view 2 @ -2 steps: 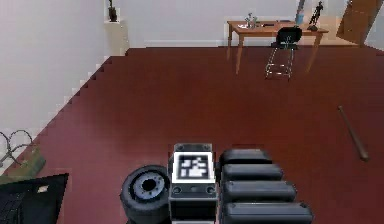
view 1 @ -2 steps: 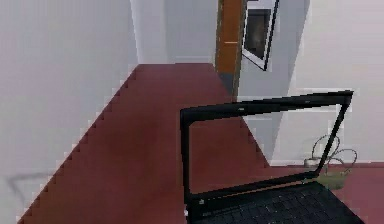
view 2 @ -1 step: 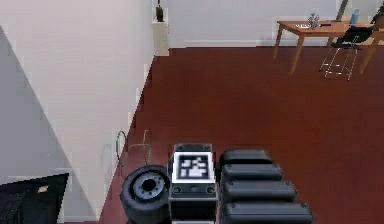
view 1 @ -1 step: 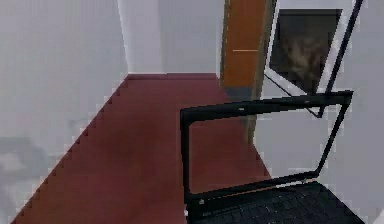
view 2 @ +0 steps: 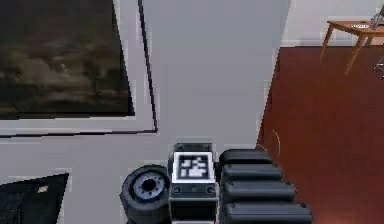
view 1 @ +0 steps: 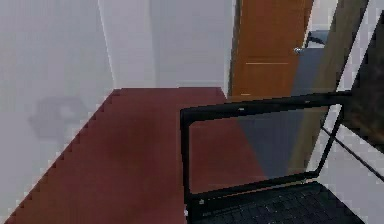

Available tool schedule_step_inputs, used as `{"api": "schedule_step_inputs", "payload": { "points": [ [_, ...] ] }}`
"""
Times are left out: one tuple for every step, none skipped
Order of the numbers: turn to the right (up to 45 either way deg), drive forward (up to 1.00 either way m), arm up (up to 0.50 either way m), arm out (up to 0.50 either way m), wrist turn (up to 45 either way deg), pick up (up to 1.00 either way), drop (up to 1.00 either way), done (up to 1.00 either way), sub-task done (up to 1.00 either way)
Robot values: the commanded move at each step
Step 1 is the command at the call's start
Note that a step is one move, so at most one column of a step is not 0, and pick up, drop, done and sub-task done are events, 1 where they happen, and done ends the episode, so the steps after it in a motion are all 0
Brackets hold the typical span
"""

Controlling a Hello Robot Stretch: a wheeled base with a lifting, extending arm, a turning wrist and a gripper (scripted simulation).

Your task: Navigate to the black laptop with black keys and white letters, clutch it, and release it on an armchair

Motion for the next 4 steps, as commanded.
{"api": "schedule_step_inputs", "payload": {
  "points": [
    [0.0,1.00,0.00,0.00,0.0,0.00,0.00,0.00,0.00],
    [12.0,0.00,0.00,0.00,0.0,0.00,0.00,0.00,0.00],
    [0.0,0.25,0.00,0.00,0.0,0.00,0.00,0.00,0.00],
    [45.0,0.00,0.00,0.00,0.0,0.00,0.00,0.00,0.00]
  ]
}}
